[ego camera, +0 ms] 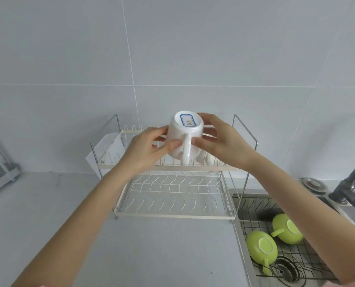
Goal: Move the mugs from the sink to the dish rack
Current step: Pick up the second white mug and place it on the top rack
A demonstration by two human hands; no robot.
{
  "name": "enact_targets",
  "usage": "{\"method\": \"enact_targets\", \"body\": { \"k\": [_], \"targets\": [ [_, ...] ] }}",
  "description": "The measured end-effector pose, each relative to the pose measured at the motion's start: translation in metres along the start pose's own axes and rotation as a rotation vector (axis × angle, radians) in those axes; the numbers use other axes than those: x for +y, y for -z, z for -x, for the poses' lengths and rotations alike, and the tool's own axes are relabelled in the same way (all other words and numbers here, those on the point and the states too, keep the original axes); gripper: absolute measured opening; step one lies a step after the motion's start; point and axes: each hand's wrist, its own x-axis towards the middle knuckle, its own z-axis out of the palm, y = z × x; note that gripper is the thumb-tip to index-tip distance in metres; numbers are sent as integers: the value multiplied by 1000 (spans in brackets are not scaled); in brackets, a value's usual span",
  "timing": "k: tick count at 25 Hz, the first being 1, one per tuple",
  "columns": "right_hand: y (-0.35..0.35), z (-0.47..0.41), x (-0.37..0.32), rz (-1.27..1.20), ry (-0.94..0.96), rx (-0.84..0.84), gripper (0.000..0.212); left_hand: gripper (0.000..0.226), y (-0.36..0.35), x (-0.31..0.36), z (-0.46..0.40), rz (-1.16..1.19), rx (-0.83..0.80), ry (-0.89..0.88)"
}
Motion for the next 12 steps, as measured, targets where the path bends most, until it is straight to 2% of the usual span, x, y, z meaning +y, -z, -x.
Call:
{"method": "enact_targets", "body": {
  "k": [4, 12],
  "targets": [
    [-7, -35, 0, 9, -27, 2, 53, 43, 17, -14, -29, 29, -25, 17],
    [-22, -92, 34, 98, -145, -77, 56, 49, 19, -56, -75, 5, -119, 85]
  ]
}}
